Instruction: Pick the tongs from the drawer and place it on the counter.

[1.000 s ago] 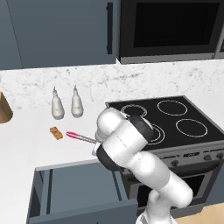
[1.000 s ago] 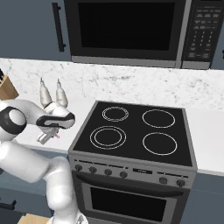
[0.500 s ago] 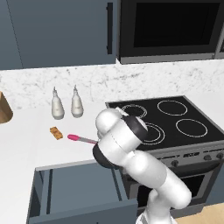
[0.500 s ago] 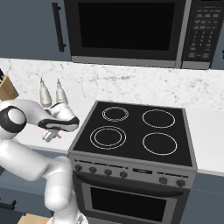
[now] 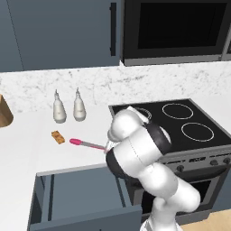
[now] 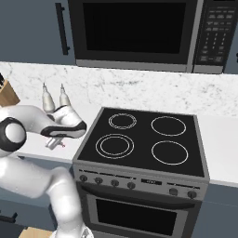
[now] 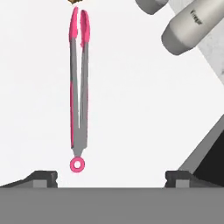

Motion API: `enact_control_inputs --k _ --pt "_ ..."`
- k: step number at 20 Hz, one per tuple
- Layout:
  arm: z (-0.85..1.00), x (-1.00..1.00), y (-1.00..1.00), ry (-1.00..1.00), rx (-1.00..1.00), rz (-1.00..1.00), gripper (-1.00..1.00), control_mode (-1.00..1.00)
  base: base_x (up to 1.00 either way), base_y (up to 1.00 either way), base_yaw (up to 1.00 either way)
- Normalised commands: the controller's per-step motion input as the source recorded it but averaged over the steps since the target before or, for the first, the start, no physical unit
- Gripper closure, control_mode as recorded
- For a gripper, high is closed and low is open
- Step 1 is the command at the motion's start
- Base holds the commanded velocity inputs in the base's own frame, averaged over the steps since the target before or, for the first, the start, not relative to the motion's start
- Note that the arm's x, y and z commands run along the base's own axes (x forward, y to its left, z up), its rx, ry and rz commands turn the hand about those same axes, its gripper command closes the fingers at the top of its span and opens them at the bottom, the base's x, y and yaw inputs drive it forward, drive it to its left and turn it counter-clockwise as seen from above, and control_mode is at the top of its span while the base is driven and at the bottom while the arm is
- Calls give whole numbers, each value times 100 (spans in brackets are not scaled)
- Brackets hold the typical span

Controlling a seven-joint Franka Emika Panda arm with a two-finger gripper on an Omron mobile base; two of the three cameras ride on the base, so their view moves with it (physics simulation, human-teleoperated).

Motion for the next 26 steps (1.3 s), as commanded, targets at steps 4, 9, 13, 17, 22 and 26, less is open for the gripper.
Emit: enact_control_inputs --k 4,9,13,17,22,26 --pt "54 -65 4 0 0 0 -100 -100 0 0 0" --pt "66 -27 10 1 0 -11 -100 -100 0 0 0" --pt "94 -5 6 9 5 -21 -100 -100 0 0 0" --pt "91 0 2 17 15 -30 -100 -100 0 0 0" --pt "85 0 0 24 27 -34 -100 -100 0 0 0" --pt "74 0 0 29 31 -25 -100 -100 0 0 0"
